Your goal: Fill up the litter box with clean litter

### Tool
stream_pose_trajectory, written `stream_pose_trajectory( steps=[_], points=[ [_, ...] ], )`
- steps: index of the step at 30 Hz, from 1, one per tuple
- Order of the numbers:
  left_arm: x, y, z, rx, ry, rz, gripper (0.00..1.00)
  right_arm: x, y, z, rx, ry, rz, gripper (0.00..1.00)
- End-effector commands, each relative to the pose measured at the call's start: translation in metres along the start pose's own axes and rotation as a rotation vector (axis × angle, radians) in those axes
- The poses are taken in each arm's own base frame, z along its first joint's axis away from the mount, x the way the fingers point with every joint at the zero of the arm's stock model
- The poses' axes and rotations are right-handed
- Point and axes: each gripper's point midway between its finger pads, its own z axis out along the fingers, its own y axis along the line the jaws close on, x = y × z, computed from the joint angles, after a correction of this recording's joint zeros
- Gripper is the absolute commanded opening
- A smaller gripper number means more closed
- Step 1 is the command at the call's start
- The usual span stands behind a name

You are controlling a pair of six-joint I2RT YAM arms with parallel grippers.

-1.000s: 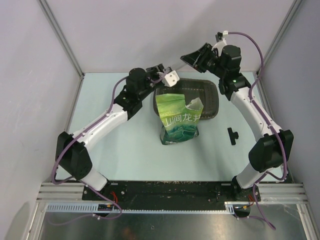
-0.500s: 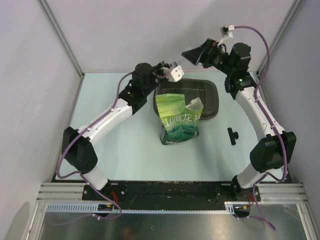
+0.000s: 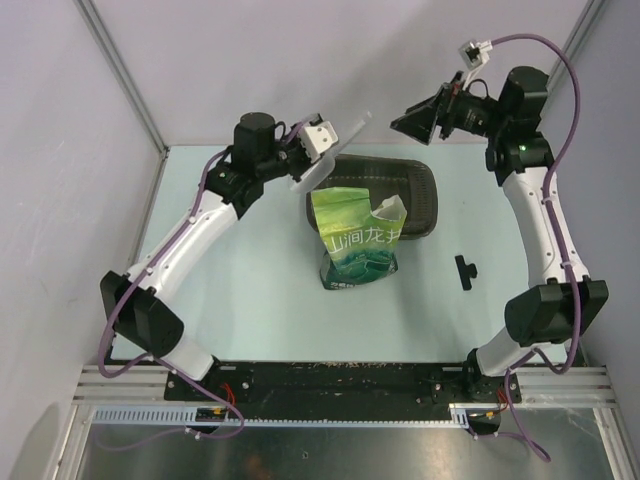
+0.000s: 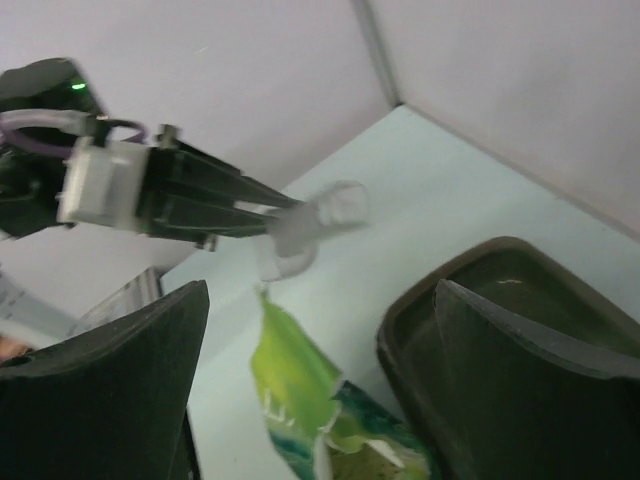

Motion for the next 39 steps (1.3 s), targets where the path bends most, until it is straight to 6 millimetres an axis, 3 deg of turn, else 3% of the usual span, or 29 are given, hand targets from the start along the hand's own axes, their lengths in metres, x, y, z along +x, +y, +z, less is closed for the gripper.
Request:
stream_pose_trajectory(
  steps=[1, 4, 12, 19, 24, 32, 39],
  points=[
    [-0.033, -0.025, -0.025, 0.119, -0.106, -0.088, 0.0, 0.013, 0.029, 0.0, -0.068, 0.091, 0.167, 1.0],
    [-0.04, -0.026, -0.023, 0.133, -0.124, -0.085, 0.0, 0.027, 0.023, 0.008, -0.07, 0.108, 0.297, 1.0],
    [-0.053, -0.033, -0.014, 0.185, -0.17, -0.011, 0.0, 0.026, 0.053, 0.03, -0.147, 0.115, 0.194, 1.0],
    [-0.057, -0.041, -0.01, 0.224, -0.196, 0.043, 0.0, 0.051, 0.047, 0.042, -0.135, 0.189, 0.306, 0.83],
    [-0.058, -0.045, -0.008, 0.246, -0.211, 0.07, 0.0, 0.064, 0.052, 0.048, -0.175, 0.218, 0.285, 0.72],
    [-0.054, -0.048, -0.002, 0.259, -0.201, 0.075, 0.0, 0.067, 0.058, 0.054, -0.196, 0.217, 0.266, 0.58],
    [-0.049, -0.039, 0.006, 0.222, -0.169, 0.058, 0.0, 0.071, 0.057, 0.054, -0.18, 0.221, 0.24, 0.52]
  ],
)
